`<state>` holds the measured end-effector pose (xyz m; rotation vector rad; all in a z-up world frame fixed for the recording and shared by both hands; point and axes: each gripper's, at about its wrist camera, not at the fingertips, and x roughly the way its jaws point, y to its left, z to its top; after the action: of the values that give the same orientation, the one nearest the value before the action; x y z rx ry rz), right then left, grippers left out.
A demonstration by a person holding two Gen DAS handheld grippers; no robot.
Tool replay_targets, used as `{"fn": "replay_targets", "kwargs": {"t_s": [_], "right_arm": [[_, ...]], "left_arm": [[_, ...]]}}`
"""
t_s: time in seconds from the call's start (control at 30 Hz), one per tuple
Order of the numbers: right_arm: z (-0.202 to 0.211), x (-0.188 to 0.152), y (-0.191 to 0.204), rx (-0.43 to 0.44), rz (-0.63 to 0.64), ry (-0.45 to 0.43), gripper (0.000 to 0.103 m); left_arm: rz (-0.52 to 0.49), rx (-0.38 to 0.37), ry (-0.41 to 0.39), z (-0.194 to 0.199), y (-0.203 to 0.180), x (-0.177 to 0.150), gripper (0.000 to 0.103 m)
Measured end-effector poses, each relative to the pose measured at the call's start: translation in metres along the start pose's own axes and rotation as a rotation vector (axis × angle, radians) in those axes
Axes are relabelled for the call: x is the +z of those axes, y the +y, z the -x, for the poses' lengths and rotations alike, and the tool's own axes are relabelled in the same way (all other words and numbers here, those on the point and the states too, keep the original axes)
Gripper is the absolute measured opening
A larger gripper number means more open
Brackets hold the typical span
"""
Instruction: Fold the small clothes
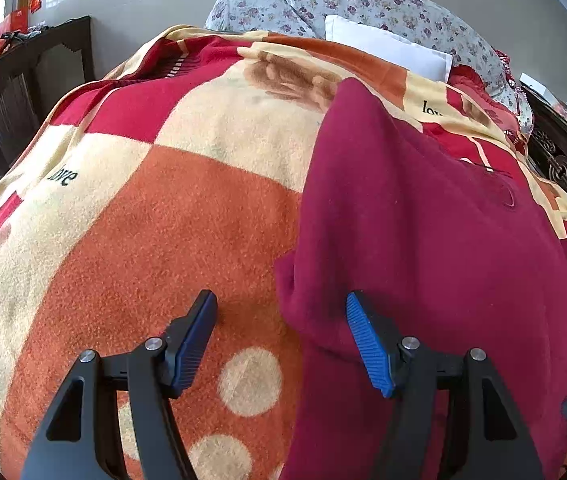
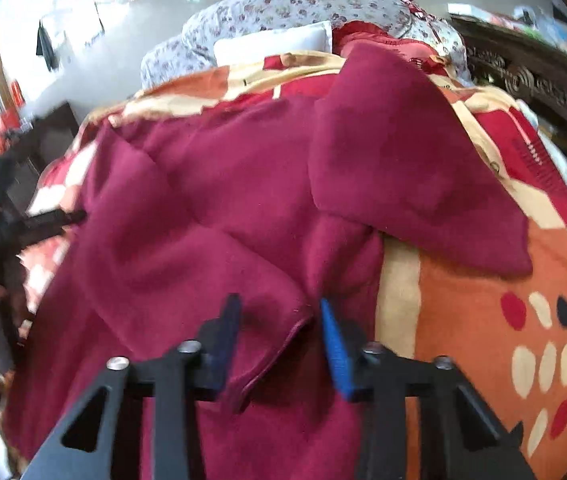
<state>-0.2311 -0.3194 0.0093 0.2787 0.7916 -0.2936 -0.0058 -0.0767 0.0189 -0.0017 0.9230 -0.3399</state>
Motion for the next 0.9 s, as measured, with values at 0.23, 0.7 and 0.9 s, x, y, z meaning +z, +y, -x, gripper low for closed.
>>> {"fn": "replay_targets", "kwargs": {"t_s": [0.23, 0.7, 0.9], "right_arm": [[0.025, 0.004, -0.008, -0.027, 0.003, -0.056, 0.058], [0.012, 0.009, 0.004, 0.060, 0.144, -0.018, 0.006], [0.028, 0.005, 0.005, -0.014, 0.174, -0.038, 0.006]], "left_arm": [[-0.008, -0.003, 0.003, -0.001, 0.000, 0.000, 0.067], [-0.015, 0.001, 0.009, -0.005, -0.001, 0.001, 0.067], [-0.013, 0.007, 0.010, -0.006, -0.003, 0.000, 0.067]]}}
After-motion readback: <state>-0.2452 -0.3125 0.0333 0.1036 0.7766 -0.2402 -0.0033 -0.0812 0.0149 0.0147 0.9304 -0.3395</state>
